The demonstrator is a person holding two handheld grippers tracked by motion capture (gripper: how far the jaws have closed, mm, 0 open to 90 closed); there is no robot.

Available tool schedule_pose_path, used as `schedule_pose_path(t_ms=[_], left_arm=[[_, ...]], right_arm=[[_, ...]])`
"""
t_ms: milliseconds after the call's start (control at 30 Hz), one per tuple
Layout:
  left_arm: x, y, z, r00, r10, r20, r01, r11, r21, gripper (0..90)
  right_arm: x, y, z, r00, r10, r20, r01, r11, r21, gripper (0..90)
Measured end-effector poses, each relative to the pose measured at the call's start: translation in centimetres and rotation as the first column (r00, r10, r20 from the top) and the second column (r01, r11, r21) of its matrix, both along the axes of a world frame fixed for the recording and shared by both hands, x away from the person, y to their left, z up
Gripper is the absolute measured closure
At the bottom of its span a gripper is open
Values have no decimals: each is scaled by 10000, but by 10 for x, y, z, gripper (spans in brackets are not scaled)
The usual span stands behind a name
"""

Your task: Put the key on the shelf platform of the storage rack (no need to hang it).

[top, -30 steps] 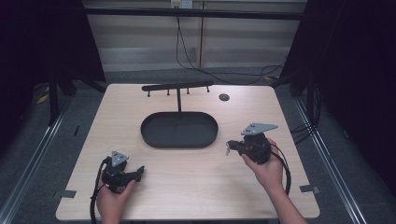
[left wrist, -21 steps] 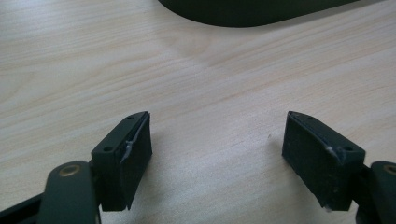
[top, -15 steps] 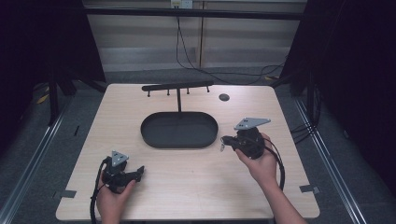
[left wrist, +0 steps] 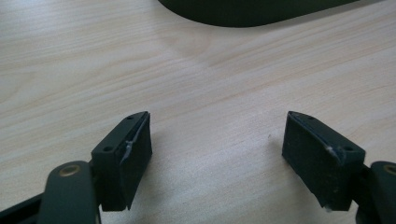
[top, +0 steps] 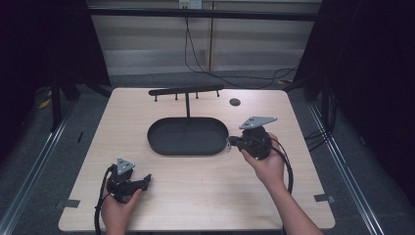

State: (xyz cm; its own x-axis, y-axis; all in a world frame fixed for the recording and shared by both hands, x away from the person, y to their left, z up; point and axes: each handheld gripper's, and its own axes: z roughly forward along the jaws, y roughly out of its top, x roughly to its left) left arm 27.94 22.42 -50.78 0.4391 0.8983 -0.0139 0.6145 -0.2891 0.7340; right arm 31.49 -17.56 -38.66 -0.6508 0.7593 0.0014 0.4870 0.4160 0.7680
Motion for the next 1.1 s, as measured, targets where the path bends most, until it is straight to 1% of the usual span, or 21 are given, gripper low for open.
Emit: schedule_pose_path(t_ms=[167, 233, 333, 467, 533, 600, 633, 700, 867, 933, 1100], left_arm=[[0, 0, 0, 10000, 2, 0, -2, 10000, -2, 239], [0, 0, 0, 10000, 3, 0, -3, 10000, -3, 239], [0, 0, 0, 10000, 6, 3, -6, 10000, -10, 239], [0, 0, 0, 10000, 5, 1, -5, 10000, -10, 239], [0, 0, 0, 10000, 1, 1, -1, 10000, -3, 239], [0, 0, 0, 10000, 0, -2, 0, 10000, -2, 239], [0, 0, 0, 10000, 4, 2, -4, 10000, -5, 239], [0, 0, 0, 10000, 2, 1, -2, 10000, -2, 239], [0, 0, 0, 10000, 2, 1, -2, 10000, -2, 239], [0, 0, 0, 10000, -14, 1, 14, 10000, 1, 239], [0, 0, 0, 10000, -23, 2, 23, 10000, 0, 239]], right_arm=[[8, 4, 3, 9999, -109, -24, 110, 9997, 215, 898], [11, 6, 4, 9999, -156, 26, 155, 9998, 133, 898], [13, 8, 5, 9998, -204, 33, 204, 9997, 161, 898], [20, 12, 7, 9996, -267, 123, 266, 9996, 85, 898], [25, 14, 8, 9994, -302, 195, 299, 9994, 175, 898], [26, 15, 8, 9992, -336, 194, 332, 9993, 172, 898], [29, 16, 8, 9990, -394, 213, 391, 9991, 141, 898], [31, 17, 8, 9991, -366, 219, 363, 9992, 181, 898], [40, 20, 7, 9983, -551, 179, 547, 9982, 263, 898], [43, 21, 5, 9978, -649, 119, 643, 9969, 445, 898], [52, 23, 1, 9966, -808, 131, 802, 9959, 417, 898]])
